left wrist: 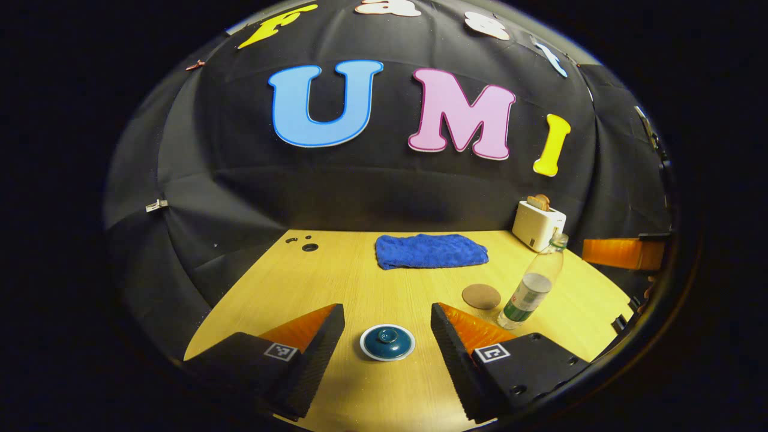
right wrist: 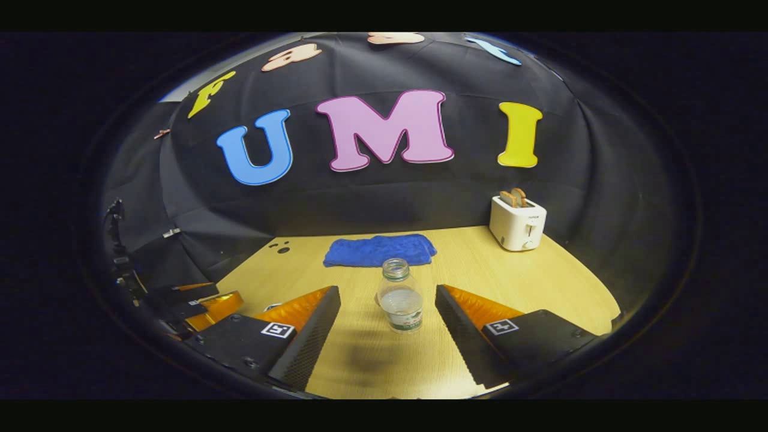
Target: Open the teacup lid with one hand, grasp the water bottle and pour water into the teacup with the other hand; after pouring, place the water bottle on the coaster and then close the teacup lid.
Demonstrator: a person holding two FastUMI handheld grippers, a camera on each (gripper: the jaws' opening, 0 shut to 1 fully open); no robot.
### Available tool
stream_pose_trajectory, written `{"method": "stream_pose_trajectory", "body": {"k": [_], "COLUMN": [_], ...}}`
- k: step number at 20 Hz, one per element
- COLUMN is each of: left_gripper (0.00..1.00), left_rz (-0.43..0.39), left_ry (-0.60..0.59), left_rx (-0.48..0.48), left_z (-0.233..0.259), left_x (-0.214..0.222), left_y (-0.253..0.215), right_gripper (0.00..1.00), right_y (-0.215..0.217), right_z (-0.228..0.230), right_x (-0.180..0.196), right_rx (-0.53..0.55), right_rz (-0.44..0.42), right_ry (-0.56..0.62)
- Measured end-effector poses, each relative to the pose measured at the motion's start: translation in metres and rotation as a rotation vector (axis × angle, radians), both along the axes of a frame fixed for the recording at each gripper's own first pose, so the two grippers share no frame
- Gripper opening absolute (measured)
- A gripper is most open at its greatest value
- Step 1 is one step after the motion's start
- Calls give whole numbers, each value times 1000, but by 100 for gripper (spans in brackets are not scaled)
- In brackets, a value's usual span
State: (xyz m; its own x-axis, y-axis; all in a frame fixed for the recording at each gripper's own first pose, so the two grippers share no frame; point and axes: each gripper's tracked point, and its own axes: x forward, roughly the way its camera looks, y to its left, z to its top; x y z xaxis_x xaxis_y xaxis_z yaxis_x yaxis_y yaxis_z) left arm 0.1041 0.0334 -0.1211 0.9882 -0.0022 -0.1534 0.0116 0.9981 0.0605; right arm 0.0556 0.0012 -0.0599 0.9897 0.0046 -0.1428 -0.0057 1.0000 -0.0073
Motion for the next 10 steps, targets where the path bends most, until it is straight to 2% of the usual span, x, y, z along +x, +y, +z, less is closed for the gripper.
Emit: {"method": "stream_pose_trajectory", "body": {"k": [3, 5, 6, 7, 10], "left_gripper": [89, 82, 84, 78, 74], "left_rz": [-9, -9, -12, -10, -15], "left_ry": [0, 2, 11, 16, 35], "left_rx": [28, 44, 49, 50, 41], "left_z": [-24, -41, -51, -58, -76], "left_x": [24, 36, 41, 45, 51], "left_y": [0, 0, 0, 1, 3], "right_gripper": [99, 99, 99, 99, 99], "right_y": [-7, -11, -12, -12, -13], "right_z": [-14, -26, -32, -36, -50], "right_x": [5, 10, 11, 12, 11], "right_rx": [0, 17, 27, 31, 17], "right_rz": [-19, -35, -40, -42, -43], "right_ry": [19, 37, 45, 52, 69]}}
